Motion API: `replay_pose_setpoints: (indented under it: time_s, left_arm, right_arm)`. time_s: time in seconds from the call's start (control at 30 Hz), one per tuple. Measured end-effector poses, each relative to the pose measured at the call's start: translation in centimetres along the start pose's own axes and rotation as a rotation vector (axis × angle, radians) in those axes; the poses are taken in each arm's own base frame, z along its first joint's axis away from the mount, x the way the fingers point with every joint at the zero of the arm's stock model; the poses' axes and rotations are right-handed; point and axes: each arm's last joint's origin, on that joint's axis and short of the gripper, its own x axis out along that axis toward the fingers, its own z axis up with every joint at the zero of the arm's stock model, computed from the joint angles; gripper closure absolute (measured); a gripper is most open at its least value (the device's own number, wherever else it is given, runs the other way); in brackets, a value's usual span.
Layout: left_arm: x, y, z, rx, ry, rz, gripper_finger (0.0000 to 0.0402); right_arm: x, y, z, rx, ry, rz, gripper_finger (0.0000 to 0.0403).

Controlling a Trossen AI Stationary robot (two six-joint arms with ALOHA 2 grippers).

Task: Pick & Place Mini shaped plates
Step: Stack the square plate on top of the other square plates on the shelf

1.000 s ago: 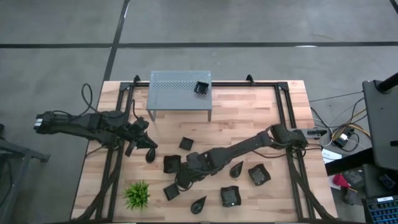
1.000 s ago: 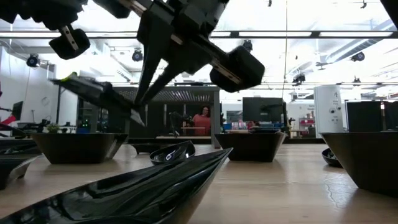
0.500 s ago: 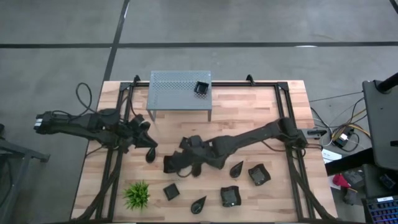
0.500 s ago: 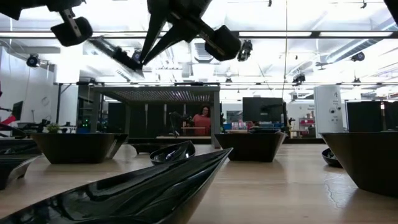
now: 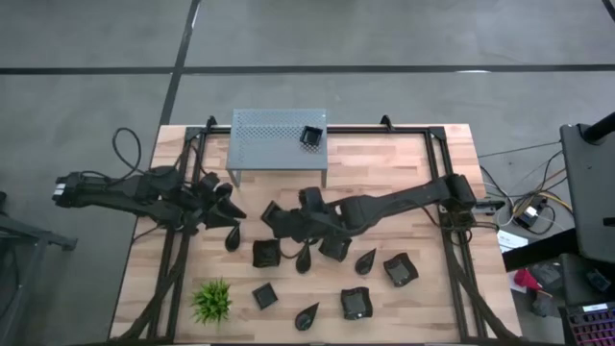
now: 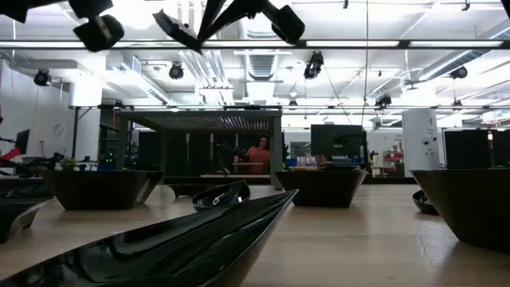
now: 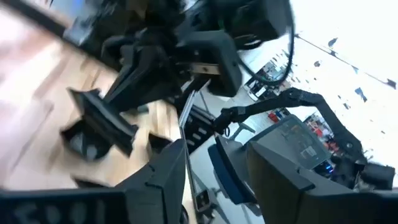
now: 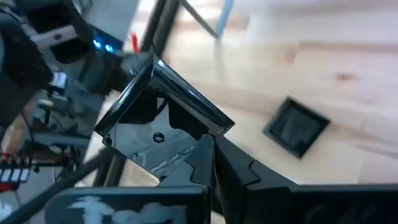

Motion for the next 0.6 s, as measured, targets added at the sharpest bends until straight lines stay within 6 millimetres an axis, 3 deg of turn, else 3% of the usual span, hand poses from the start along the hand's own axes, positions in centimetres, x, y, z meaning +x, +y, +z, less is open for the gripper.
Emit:
replay_pose_setpoints:
  time_s: [0.2, 0.6]
  left_arm:
    - [0.0, -0.4, 0.6, 0.185, -0.064, -0.031, 0.0239]
    - [-0.2, -0.6, 1.6, 0.329, -0.254, 0.106, 0.0239]
  right_arm:
    - [-1.6, 1.2, 1.4, -0.002, -0.124, 0.094, 0.0395]
    - [-2.9, 3.1, 2.7, -0.021, -0.298, 0.232, 0.0395]
